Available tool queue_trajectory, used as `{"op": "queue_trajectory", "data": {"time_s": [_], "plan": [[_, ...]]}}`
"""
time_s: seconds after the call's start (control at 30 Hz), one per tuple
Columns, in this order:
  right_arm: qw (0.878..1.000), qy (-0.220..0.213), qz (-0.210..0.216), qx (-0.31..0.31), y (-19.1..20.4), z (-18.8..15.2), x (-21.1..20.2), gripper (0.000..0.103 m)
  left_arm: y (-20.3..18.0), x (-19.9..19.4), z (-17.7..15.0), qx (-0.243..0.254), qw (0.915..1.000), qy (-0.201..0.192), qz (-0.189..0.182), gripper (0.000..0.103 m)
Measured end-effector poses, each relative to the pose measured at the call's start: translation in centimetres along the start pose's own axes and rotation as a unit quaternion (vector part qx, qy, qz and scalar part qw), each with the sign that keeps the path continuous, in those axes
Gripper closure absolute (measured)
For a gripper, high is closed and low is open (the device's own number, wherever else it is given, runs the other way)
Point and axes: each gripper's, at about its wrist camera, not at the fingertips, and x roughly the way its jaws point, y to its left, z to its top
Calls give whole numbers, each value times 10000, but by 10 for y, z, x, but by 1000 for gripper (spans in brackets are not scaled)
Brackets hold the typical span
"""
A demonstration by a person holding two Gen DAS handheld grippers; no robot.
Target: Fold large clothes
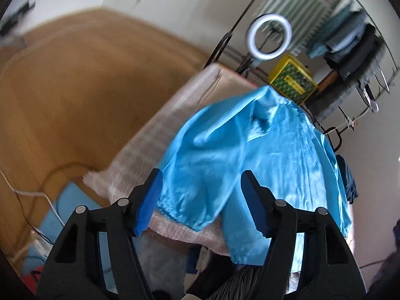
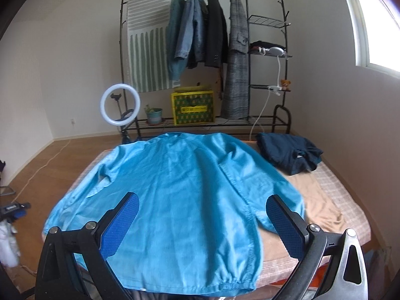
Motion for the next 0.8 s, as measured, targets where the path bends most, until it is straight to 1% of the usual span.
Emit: {"op": "queue_trajectory", "data": {"time_s": [0.1, 0.2, 0.27, 0.4, 0.43, 0.47, 0.57, 0.6, 0.63, 0.67, 0.7, 0.73, 0.77, 0.8], "plan": [[9999, 35, 114, 10, 7, 0, 3, 0, 18, 27, -2, -158, 9993, 317, 109, 43], [9998, 58, 166, -101, 15, 0, 3, 0, 33, 46, -9, -458, 9974, 549, 47, 43], [9997, 62, 168, -180, 17, 0, 3, 0, 39, 53, -13, -593, 9964, 605, 29, 43], [9995, 86, 213, -228, 20, 2, 6, 0, 43, 66, -21, -628, 9955, 712, 72, 44], [9994, 90, 228, -230, 20, 2, 6, 1, 42, 69, -22, -627, 9953, 741, 71, 48], [9994, 92, 241, -236, 20, 2, 7, 1, 41, 72, -22, -616, 9950, 778, 74, 50], [9993, 100, 258, -239, 21, 1, 9, 1, 36, 79, -22, -564, 9951, 799, 144, 52], [9993, 111, 267, -235, 21, 1, 10, 1, 34, 81, -21, -529, 9953, 786, 192, 56], [9993, 126, 274, -228, 20, 0, 12, 1, 31, 83, -20, -479, 9955, 786, 239, 65], [9993, 132, 267, -215, 20, 0, 13, 2, 30, 86, -19, -440, 9954, 798, 287, 68], [9994, 122, 254, -202, 20, -1, 15, 2, 28, 88, -18, -420, 9954, 807, 308, 77], [9995, 106, 246, -187, 20, -2, 16, 2, 26, 92, -16, -410, 9953, 830, 280, 89], [9995, 92, 246, -176, 19, -2, 17, 2, 25, 94, -14, -399, 9953, 845, 249, 93], [9995, 88, 261, -168, 20, -3, 18, 2, 22, 95, -10, -356, 9955, 843, 229, 95]]}}
